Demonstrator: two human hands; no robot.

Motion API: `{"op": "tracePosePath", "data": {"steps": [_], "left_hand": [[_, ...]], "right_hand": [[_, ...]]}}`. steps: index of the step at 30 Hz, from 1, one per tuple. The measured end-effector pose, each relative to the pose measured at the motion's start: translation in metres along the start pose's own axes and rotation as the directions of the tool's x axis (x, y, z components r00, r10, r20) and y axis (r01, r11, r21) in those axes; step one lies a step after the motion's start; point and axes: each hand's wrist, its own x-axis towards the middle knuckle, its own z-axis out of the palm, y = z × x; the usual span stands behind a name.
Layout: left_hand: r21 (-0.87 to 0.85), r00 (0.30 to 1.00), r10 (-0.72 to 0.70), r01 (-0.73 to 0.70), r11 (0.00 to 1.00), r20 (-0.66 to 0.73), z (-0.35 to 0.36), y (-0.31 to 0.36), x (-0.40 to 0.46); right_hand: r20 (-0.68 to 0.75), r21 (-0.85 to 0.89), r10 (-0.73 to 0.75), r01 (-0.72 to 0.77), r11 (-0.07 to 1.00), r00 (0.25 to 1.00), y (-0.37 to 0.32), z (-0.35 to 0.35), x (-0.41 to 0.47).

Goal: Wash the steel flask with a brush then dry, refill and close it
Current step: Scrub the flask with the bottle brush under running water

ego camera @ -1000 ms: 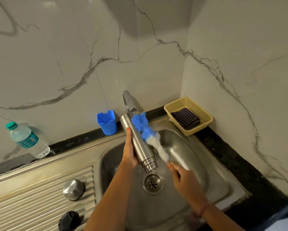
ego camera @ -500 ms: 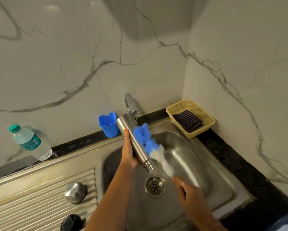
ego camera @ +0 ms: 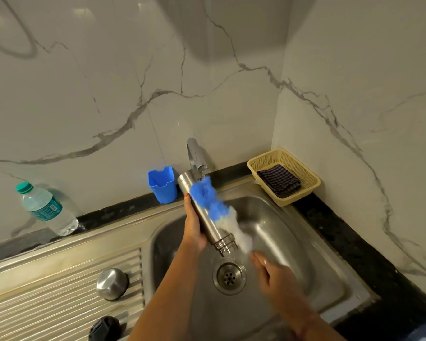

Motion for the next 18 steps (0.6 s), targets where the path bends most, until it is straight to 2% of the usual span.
{"op": "tracePosePath", "data": {"steps": [4,12,15,18], "left_hand": [[-0.01,1.0,-0.013,0.013,1.0,-0.008,-0.006,-0.003,0.002],[0.099,1.0,-0.009,0.009,0.995,0.003,-0.002,-0.015,-0.003],[0.058,1.0,-0.004,0.004,0.998,0.007,-0.005,-0.01,-0.002],[-0.006,1.0,0.029,-0.029,1.0,-0.013,-0.01,-0.002,0.003]], "right_hand": [[0.043,0.028,0.09,-0.091,0.995,0.995,0.012,-0.008,-0.043],[0.01,-0.05,0.059,-0.058,0.997,0.998,-0.02,0.007,0.045],[-0.024,-0.024,0.016,-0.016,1.0,1.0,-0.016,0.009,0.022],[-0.037,0.031,0.036,-0.035,0.999,0.999,-0.003,0.005,-0.03]]}}
